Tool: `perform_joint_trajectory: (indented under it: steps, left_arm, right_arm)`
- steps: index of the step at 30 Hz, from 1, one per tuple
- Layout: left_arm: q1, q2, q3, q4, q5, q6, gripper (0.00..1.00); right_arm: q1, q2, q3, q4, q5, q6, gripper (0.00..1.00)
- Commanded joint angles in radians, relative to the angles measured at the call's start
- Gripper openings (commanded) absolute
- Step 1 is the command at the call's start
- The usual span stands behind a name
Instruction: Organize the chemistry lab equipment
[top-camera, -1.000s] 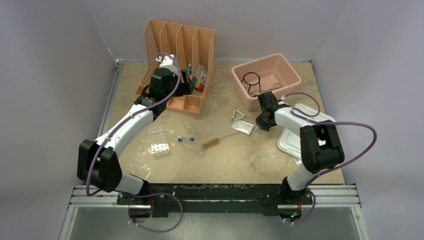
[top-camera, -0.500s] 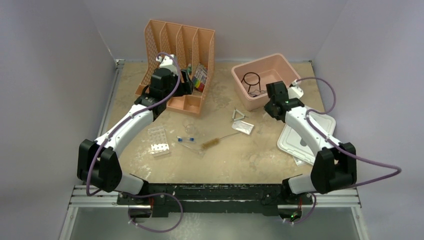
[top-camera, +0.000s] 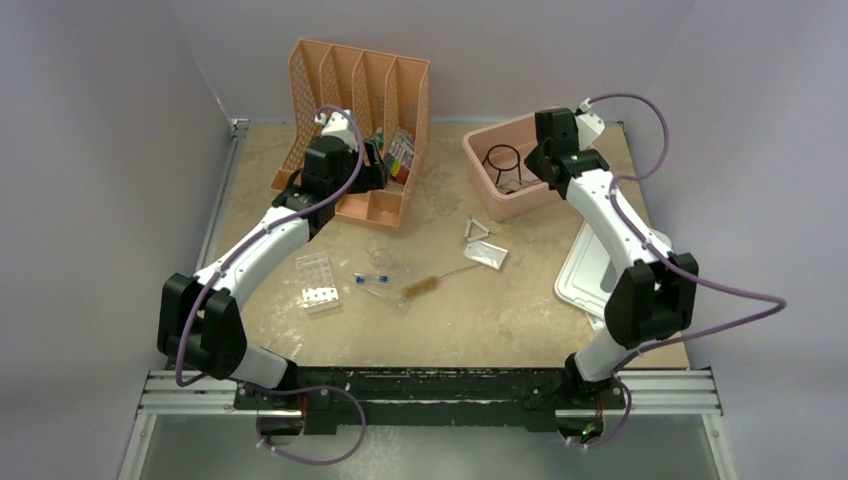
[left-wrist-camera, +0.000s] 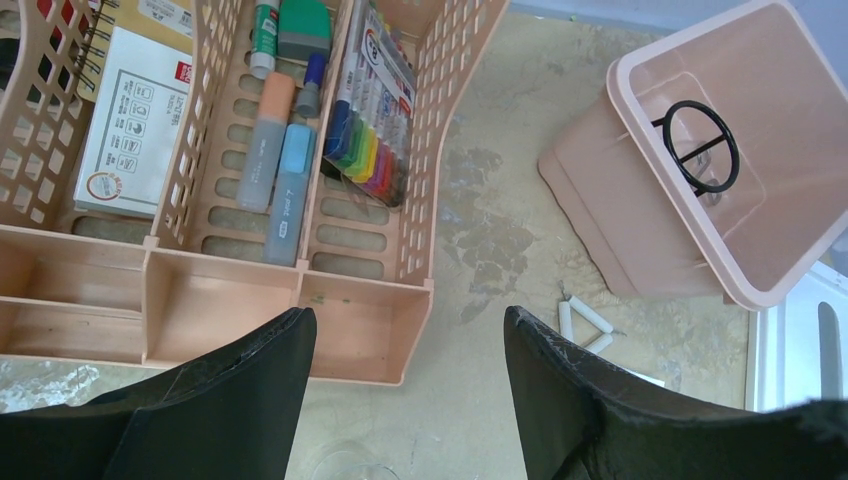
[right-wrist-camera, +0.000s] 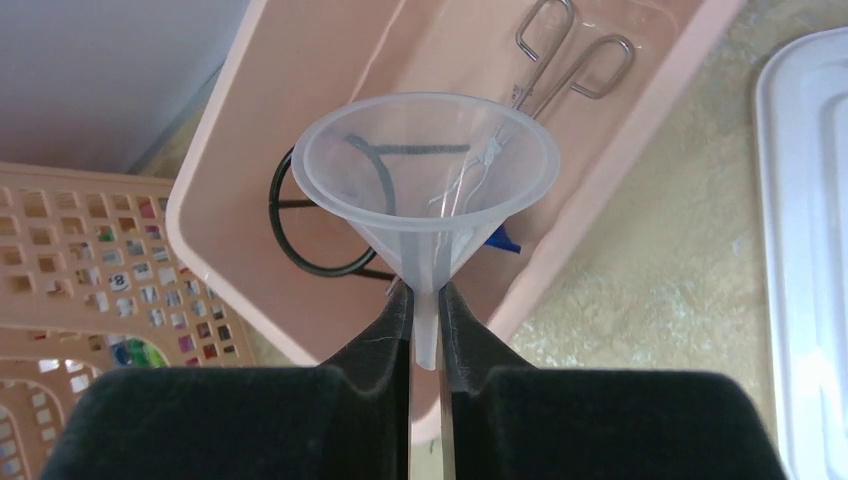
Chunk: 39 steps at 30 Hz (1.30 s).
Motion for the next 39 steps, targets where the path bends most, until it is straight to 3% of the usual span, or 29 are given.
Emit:
perform_joint_trajectory:
  steps: [1,9,15,29,33,36,39]
  left_arm:
    - [0.006,0.001,0.051,0.049,-0.005,-0.002,0.68]
    - [0.008,0.014,0.064,0.038,-0.024,0.014,0.68]
    - [0.012,0.023,0.076,0.028,-0.04,0.023,0.68]
    - [0.014,0.045,0.088,0.024,-0.034,0.027,0.68]
    - [0.014,0.042,0.087,0.013,-0.038,0.034,0.68]
    - [0.014,0.033,0.084,-0.004,-0.047,0.044,0.68]
    - [0.015,0.016,0.081,-0.02,-0.065,0.054,0.68]
  right_arm:
    - [-0.009,0.065,0.091,0.008,-0.025,-0.006,0.05]
    - [-0.023,0.194,0.158,0.007,-0.054,0.068,0.05]
    - [-0.097,0.257,0.132,0.006,-0.187,0.23,0.05]
    - [-0.112,0.354,0.165,0.0,-0.224,0.293,0.1]
    - [-0.112,0.352,0.182,-0.019,-0.215,0.303,0.19]
    - [-0.11,0.332,0.188,-0.018,-0.14,0.293,0.37]
    - [-0.101,0.31,0.183,-0.028,-0.118,0.282,0.43]
